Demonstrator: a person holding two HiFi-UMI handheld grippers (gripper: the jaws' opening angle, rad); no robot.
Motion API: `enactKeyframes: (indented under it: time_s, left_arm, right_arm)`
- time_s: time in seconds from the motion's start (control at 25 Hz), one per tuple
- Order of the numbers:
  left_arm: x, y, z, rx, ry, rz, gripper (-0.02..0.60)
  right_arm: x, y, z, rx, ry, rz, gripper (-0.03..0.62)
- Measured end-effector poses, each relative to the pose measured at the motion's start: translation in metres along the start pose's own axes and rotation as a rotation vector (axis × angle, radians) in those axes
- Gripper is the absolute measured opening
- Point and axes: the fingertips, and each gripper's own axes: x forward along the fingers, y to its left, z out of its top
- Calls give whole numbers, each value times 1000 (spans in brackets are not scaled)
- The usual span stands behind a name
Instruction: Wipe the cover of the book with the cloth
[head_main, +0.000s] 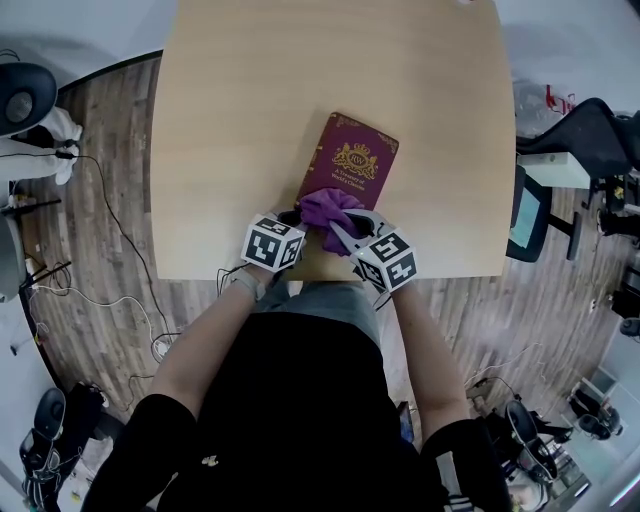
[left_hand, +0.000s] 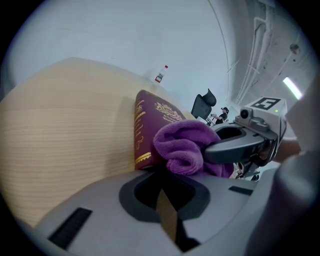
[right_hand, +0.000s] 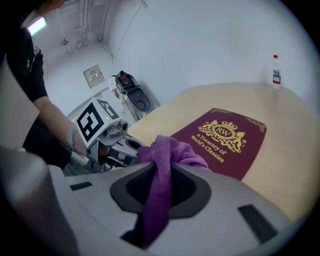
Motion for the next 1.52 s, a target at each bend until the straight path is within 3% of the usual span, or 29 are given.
enactKeyframes:
  time_s: [0.76,1.04,1.16,1.36,1.52]
  left_arm:
    - [0,0,0,0,5,-6,18]
    - [0,-2,-1,16,5,-17,18]
    - [-3,1,-4,32,17,-9,20]
    - [-23,-3,-7,-59,-19,-72,20]
    - [-53,-16,14,-12,-89,-93,20]
  right_arm:
    - [-44,-35,-27,47,7,-96,77]
    - [-66,-63,-50,109,49,-209,78]
    - [-77,-70,-48,183,-6,-232,78]
    - [-98,-68,-27,240,-130,-266,77]
    - [-117,-59,2,258,-244,-285,77]
